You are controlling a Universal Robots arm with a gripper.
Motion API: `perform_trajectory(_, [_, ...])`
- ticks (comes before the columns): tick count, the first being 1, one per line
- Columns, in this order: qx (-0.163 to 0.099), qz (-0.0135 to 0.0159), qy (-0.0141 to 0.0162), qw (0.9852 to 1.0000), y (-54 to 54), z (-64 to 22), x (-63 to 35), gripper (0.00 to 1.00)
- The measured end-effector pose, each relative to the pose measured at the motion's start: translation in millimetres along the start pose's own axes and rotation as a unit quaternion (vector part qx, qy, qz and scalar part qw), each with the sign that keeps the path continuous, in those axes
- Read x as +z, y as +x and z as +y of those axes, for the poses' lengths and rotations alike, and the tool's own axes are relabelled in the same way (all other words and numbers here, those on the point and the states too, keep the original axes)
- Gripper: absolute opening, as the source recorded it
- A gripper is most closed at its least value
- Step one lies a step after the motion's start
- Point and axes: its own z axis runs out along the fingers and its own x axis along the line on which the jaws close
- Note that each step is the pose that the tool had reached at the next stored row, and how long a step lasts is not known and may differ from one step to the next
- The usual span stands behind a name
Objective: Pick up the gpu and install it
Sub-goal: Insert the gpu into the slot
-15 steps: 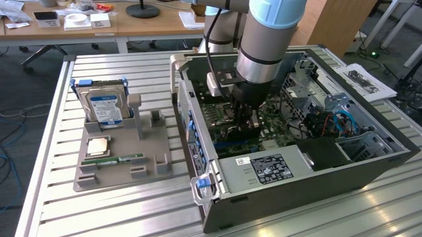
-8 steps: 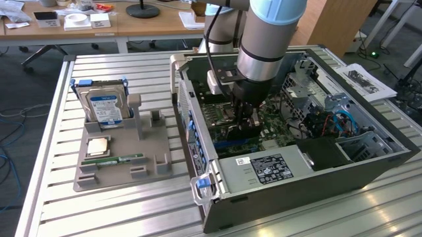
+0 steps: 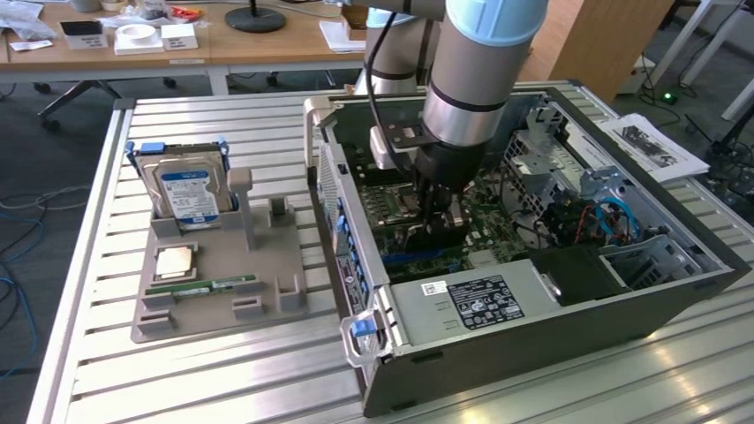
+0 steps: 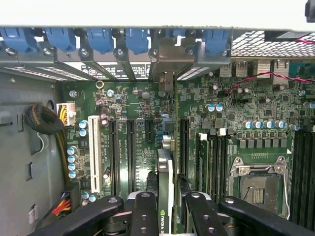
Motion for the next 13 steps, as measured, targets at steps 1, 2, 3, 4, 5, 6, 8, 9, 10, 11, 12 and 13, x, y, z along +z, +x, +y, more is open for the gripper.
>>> perform_trajectory(1, [0.0, 0.0001, -0.0001, 1.0, 0.1, 0.0, 0.4, 0.27])
perform_trajectory(2, [0.0, 0.0001, -0.0001, 1.0, 0.1, 0.1, 0.7, 0.27])
perform_trajectory(3, [0.0, 0.0002, -0.0001, 1.0, 0.1, 0.1, 0.8, 0.27])
perform_trajectory(4, [0.0, 0.0002, -0.0001, 1.0, 0.1, 0.1, 0.8, 0.27])
perform_trajectory(5, [0.0, 0.0002, -0.0001, 1.0, 0.1, 0.0, 0.9, 0.27])
perform_trajectory(6, [0.0, 0.0001, -0.0001, 1.0, 0.1, 0.1, 1.0, 0.27])
perform_trajectory(8, [0.003, 0.0002, 0.0001, 1.0, 0.1, 0.0, 1.1, 0.27])
perform_trajectory(9, [0.005, 0.0002, 0.0002, 1.0, 0.1, 0.0, 1.1, 0.27])
perform_trajectory(10, [0.006, 0.0003, 0.0003, 1.0, 0.1, 0.0, 1.2, 0.27])
perform_trajectory(11, [0.006, 0.0003, 0.0003, 1.0, 0.1, 0.0, 1.2, 0.27])
perform_trajectory(12, [0.006, 0.0003, 0.0003, 1.0, 0.1, 0.1, 1.2, 0.27])
perform_trajectory(13, [0.007, 0.0003, 0.0003, 1.0, 0.1, 0.1, 1.2, 0.27])
